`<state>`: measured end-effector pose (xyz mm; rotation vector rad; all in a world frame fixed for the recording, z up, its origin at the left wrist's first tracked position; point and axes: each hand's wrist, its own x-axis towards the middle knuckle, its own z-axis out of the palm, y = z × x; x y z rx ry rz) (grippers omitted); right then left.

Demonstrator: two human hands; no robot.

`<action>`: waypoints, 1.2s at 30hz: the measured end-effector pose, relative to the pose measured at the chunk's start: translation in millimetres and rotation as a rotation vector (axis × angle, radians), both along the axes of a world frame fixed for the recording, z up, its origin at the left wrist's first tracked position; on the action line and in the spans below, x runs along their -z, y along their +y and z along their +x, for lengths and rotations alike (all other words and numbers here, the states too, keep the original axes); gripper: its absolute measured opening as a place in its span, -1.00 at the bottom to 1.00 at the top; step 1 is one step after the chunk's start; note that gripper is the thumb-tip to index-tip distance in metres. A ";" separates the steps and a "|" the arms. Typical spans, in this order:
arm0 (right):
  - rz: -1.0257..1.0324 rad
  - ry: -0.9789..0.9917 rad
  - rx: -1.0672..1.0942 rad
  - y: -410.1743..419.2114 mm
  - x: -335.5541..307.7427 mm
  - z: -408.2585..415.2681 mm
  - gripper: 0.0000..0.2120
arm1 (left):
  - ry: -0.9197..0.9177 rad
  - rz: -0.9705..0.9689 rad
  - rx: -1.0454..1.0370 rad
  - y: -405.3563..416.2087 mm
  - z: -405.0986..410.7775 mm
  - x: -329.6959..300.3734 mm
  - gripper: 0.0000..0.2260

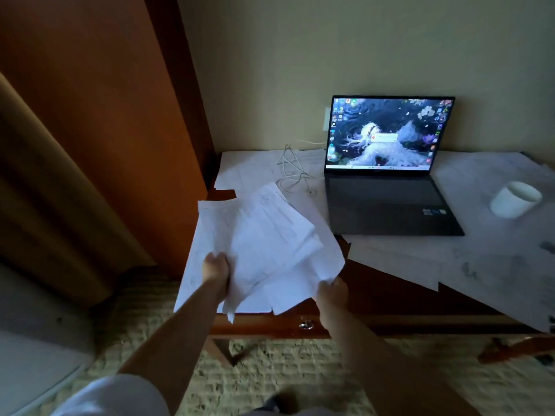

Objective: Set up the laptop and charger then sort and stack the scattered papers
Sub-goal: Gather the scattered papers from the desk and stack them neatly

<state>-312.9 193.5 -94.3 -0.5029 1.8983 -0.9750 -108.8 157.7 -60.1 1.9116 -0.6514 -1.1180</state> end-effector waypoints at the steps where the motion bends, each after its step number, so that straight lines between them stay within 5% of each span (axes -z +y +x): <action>1: -0.008 -0.110 0.012 -0.5 -0.4 2.7 -0.73 | -0.005 0.000 0.026 -0.9 -8.4 4.1 -0.74; 6: -0.017 -0.644 0.136 3.9 -13.2 3.0 -0.76 | -0.129 0.110 0.131 -7.3 -30.4 29.2 -0.74; 9: 0.066 -0.619 0.063 7.8 -13.6 4.4 -0.77 | -0.185 0.137 0.169 -9.7 -30.3 35.7 -0.69; 13: 0.139 -0.588 0.066 5.1 -21.5 -0.3 -0.92 | -0.039 0.066 0.183 -15.1 -29.3 31.8 -0.77; 16: 0.094 -0.455 0.170 0.8 -16.1 -17.8 -0.86 | -0.019 -0.012 0.212 -18.5 -31.2 25.2 -0.68; 19: -0.059 -0.509 0.176 -7.5 -7.3 -39.5 -0.59 | 0.012 -0.055 0.254 -21.0 -34.6 17.6 -0.41; 23: 0.055 -0.412 -0.108 -24.2 -9.6 -58.7 -0.62 | 0.120 -0.069 0.305 -22.5 -40.7 2.8 -0.75; 26: 0.174 -0.178 -0.296 -28.5 -23.0 -67.2 -0.67 | 0.199 -0.067 0.363 -26.4 -44.1 -5.5 -0.73; 29: 0.193 -0.156 -0.492 -31.0 -37.0 -74.9 -0.64 | 0.230 -0.175 0.368 -27.6 -47.5 -24.9 -0.78; 33: -0.025 -0.370 -0.487 -44.5 -56.3 -84.5 -0.67 | 0.293 -0.403 0.368 -40.4 -52.0 -68.3 -0.82; 36: -0.194 -0.313 -0.384 -57.7 -76.5 -88.4 -0.76 | 0.369 -0.497 0.376 -52.2 -62.4 -98.3 -0.77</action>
